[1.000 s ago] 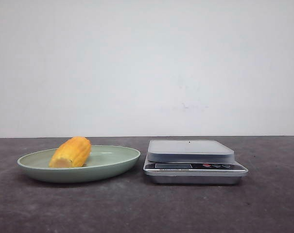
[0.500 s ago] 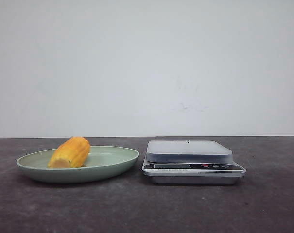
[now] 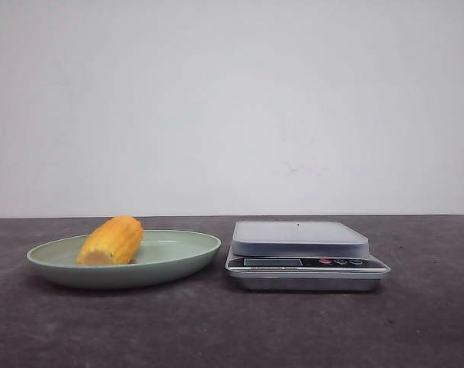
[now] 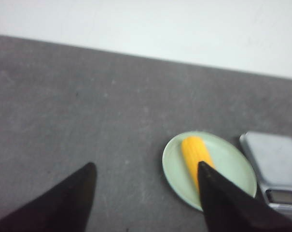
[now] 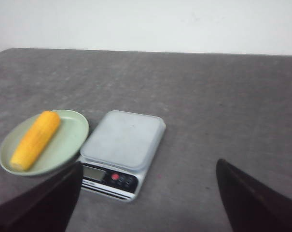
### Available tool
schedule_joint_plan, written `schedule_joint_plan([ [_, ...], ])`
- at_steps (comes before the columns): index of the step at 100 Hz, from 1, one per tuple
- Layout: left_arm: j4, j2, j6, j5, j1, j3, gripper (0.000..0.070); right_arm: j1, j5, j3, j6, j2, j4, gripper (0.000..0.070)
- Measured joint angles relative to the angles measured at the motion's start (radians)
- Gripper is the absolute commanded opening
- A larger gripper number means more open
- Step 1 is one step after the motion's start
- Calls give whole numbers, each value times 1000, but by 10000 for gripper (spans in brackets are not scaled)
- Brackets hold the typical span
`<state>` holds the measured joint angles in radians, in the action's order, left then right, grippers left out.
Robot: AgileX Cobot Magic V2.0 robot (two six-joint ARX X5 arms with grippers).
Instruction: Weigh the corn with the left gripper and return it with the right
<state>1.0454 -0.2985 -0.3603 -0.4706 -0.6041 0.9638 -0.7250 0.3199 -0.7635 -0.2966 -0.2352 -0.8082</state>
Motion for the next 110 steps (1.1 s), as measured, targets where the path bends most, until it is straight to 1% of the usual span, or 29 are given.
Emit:
schedule_joint_plan([
  [3,-8,0,1,0,0,-14,90,0,-1,2,-7,0,12,199],
  [4,-11,0,2,0,0,-18,45,0,-1,2,-9,0,15,96],
  [5,-15,0,2,0,0,-23,0,0,0,2,-9,0,21,60],
  [6,-18,0,2,0,0,-27,0,0,2,2,-10,0,25,0],
  [8,-26,0,2,0,0,-35,11,0,7,2,-11,0,34,0],
  [9,-29,0,2,0,0,-39,11,0,11,2,-11,0,39,19],
  [10,-33,0,2,0,0,-43,7,0,14,2,-11,0,43,23],
  [13,-45,0,2,1,0,-52,6,0,22,2,-11,0,54,9],
  [25,-102,0,6,2,0,-71,6,0,26,2,-7,0,80,10],
  [38,-146,0,6,3,0,-71,7,0,20,2,-8,0,81,10],
  [45,-167,0,6,3,0,-71,30,0,20,2,-8,0,81,10],
  [52,-180,0,5,3,0,-71,28,0,21,2,-8,0,81,10],
  [110,-189,0,5,3,0,-71,28,0,21,2,-8,0,82,10],
])
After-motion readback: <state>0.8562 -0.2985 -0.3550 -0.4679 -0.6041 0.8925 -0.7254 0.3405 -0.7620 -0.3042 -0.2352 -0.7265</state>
